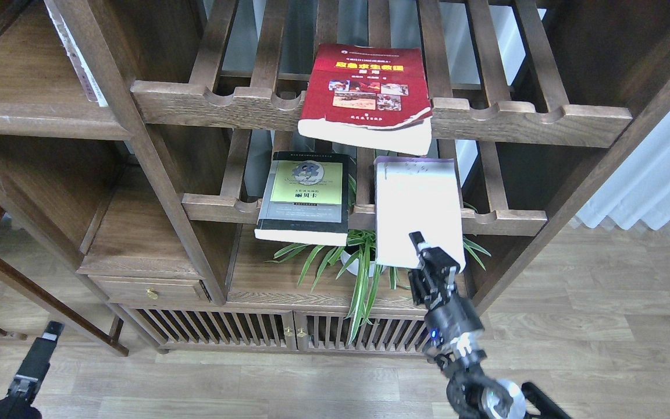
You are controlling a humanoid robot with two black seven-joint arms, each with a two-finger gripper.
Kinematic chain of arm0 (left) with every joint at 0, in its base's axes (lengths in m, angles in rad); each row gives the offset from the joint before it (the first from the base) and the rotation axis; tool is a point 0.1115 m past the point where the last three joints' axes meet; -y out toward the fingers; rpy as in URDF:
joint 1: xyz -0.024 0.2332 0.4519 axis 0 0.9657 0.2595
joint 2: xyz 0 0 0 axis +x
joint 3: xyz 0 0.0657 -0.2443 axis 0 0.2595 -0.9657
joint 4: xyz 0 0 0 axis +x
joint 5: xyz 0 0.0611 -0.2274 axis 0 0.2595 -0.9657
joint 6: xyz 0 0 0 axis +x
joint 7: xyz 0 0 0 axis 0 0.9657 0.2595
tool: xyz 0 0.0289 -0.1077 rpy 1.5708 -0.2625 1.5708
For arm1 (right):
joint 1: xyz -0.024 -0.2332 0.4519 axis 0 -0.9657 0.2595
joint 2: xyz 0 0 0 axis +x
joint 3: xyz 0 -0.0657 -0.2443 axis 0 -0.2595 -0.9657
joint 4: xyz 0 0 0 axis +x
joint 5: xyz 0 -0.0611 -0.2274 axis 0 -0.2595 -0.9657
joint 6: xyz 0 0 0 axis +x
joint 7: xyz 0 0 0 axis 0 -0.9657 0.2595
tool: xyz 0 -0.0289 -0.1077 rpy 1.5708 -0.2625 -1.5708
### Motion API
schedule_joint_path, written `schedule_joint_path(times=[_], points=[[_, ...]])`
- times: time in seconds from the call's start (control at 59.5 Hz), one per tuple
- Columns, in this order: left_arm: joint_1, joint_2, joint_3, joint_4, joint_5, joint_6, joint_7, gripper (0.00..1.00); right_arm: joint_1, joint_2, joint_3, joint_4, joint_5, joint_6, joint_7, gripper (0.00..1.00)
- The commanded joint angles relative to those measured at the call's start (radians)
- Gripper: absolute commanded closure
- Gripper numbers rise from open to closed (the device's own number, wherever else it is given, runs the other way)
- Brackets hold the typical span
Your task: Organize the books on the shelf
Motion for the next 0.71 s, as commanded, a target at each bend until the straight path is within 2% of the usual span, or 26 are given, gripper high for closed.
schedule_joint_path(times=[0.0,0.151,0.319,0.689], points=[[-0.001,-0.004,0.03,0.001,0.0,0.0,0.007,0.0,-0.06,0.0,-0.039,0.014,-0.002,0.0,-0.011,0.89],[0.002,-0.01,0.067,-0.001,0.002,0.0,0.007,0.0,-0.096,-0.025,-0.128,0.014,-0.002,0.0,-0.011,0.89],[-0.003,-0.016,0.17,-0.009,0.011,0.0,0.007,0.0,-0.109,-0.046,-0.233,0.011,-0.003,0.0,-0.012,0.88],[-0.038,-0.113,0.254,-0.033,0.003,0.0,0.001,0.0,-0.086,-0.048,-0.319,-0.052,-0.009,0.0,-0.116,0.85]])
